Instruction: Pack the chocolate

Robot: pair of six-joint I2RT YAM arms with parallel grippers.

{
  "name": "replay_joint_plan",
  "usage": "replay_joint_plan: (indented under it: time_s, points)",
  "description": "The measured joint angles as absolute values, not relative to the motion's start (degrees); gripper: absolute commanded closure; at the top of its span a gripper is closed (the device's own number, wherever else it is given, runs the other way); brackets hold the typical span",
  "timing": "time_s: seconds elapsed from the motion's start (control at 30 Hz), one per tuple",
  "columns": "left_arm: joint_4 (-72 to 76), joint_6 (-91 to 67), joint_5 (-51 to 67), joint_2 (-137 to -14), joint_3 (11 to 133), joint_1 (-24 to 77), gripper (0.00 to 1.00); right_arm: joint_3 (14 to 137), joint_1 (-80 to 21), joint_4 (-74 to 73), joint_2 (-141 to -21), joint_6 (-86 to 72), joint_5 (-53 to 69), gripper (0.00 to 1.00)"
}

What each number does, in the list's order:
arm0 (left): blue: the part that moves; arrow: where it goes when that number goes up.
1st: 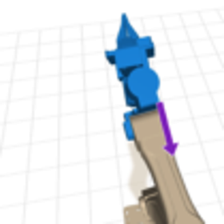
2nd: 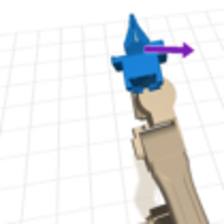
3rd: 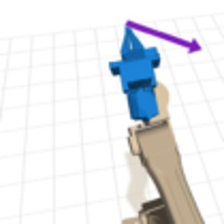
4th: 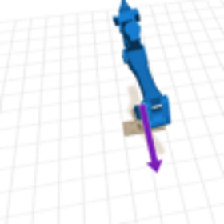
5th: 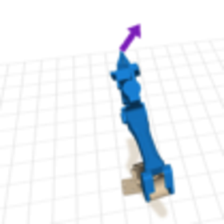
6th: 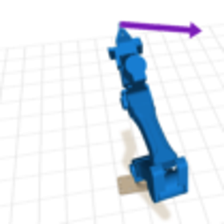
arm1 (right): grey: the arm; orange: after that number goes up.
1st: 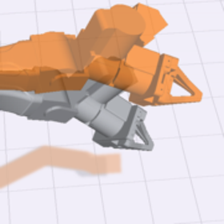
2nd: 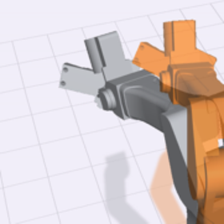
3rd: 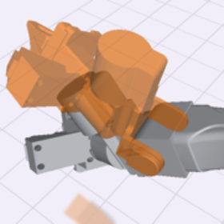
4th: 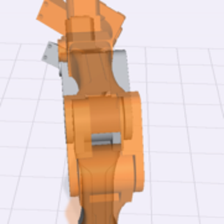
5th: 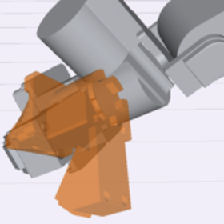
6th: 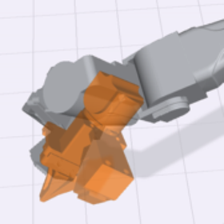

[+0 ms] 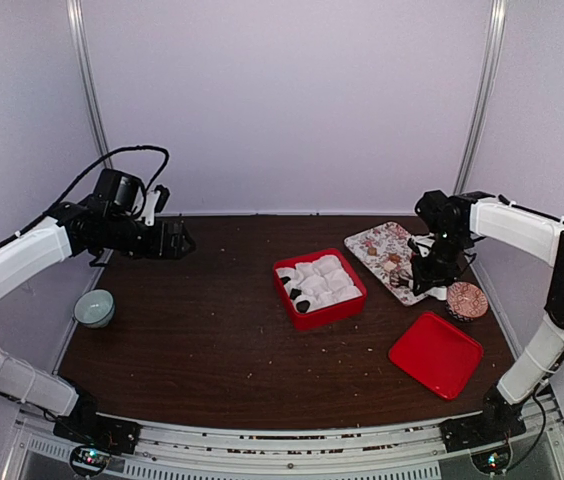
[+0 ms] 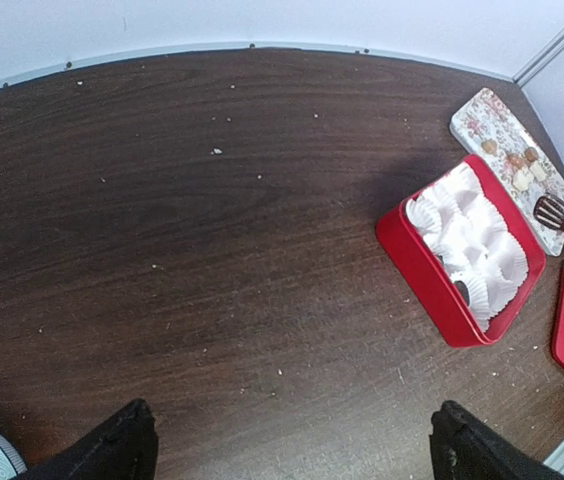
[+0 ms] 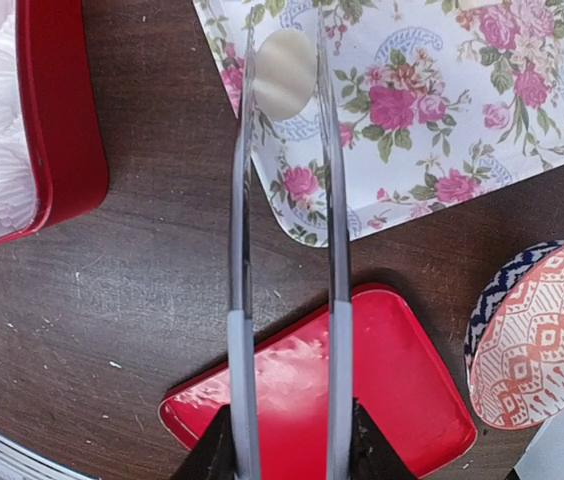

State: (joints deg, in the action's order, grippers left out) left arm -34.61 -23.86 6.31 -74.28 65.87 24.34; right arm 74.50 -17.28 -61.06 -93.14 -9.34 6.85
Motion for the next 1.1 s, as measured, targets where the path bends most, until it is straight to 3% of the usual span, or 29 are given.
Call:
replay_joint_plan:
  time_s: [0.4, 0.63, 1.1]
  points:
    - [-34.61, -23.88, 6.26, -73.52, 65.47, 23.92, 0.02, 82.78, -17.08, -63.68, -92.75, -9.34, 9.67, 0.76]
    - [-34.54, -23.88, 6.37, -73.91, 65.47, 23.66, 0.02, 90.87, -22.0, -63.11, -92.84, -10.28, 13.74, 0.76]
    - [-34.46, -23.88, 6.96, -75.9, 65.49, 23.18, 0.02, 95.81, -31.75, -60.38, -104.16, -12.67, 18.2, 0.76]
